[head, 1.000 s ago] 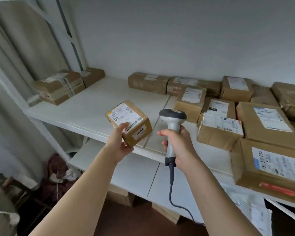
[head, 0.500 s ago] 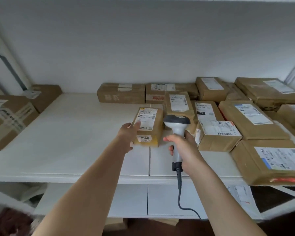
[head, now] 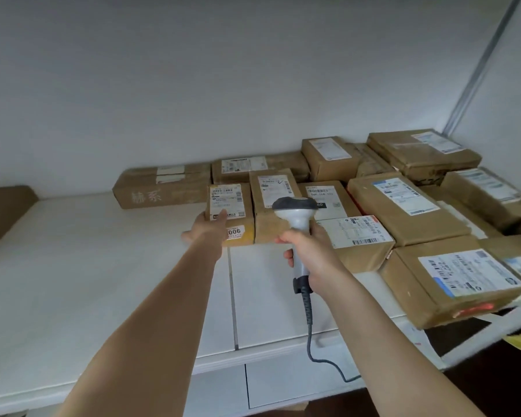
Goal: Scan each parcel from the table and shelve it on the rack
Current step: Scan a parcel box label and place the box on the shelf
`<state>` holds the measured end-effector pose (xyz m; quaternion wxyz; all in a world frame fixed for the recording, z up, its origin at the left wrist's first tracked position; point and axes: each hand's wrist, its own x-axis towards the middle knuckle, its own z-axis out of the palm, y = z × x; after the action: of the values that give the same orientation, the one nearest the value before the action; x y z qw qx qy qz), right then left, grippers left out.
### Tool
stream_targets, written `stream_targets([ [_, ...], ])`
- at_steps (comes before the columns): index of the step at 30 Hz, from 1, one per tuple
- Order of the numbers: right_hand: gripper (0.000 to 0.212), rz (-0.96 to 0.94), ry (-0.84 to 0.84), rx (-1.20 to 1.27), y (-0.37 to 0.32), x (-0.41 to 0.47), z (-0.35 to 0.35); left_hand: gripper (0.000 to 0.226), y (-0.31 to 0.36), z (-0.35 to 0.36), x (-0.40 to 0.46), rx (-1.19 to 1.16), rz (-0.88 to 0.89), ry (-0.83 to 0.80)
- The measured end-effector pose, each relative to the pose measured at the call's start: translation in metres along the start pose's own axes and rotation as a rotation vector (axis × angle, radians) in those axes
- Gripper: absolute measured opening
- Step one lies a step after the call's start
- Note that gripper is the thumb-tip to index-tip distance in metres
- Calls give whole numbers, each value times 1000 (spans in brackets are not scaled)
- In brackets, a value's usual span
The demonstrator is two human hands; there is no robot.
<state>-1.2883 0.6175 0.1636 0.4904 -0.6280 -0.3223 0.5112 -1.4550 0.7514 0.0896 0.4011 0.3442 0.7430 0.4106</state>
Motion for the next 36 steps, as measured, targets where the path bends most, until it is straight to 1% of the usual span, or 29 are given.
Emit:
stream_targets([
  [3,32,2,7,9,0,11,-3,64,7,8,11,-96,-11,26],
  [4,31,-3,4,10,1,13,-4,63,7,11,15,-137,-3,32],
  [7,25,-20,11,22,2,17,-7,45,4,15,15,-214,23,37],
  [9,22,-25,13,33,3,15,-9,39,2,14,7,-235,15,48],
  [12,21,-33,22,44,4,6,-11,40,1,8,-18,-111,-5,175],
  [14,23,-40,40,59,5,-5,-14,32,1,4,-38,-70,79,235],
  [16,22,-47,66,72,6,-22,-20,24,2,3,-59,-103,206,258],
  [17,21,-53,82,81,6,-32,-23,23,2,3,-71,-136,261,252],
  [19,22,-75,121,111,7,-54,-35,21,7,7,-102,-198,366,194],
  [21,24,-101,180,121,8,-79,-50,24,16,17,-135,-258,486,101],
  [23,24,-130,269,122,10,-103,-72,30,24,33,-168,-355,617,-20],
  [25,26,-145,351,153,15,-127,-99,27,27,55,-204,-455,709,-171],
  [28,31,-170,482,192,22,-165,-152,19,32,91,-271,-474,759,-365],
  [31,24,-189,629,214,35,-200,-213,24,32,128,-339,-479,820,-549],
  [34,26,-178,772,282,55,-230,-274,35,22,166,-402,-412,809,-668],
  [36,25,-171,844,330,68,-246,-314,34,13,196,-441,-371,825,-725],
])
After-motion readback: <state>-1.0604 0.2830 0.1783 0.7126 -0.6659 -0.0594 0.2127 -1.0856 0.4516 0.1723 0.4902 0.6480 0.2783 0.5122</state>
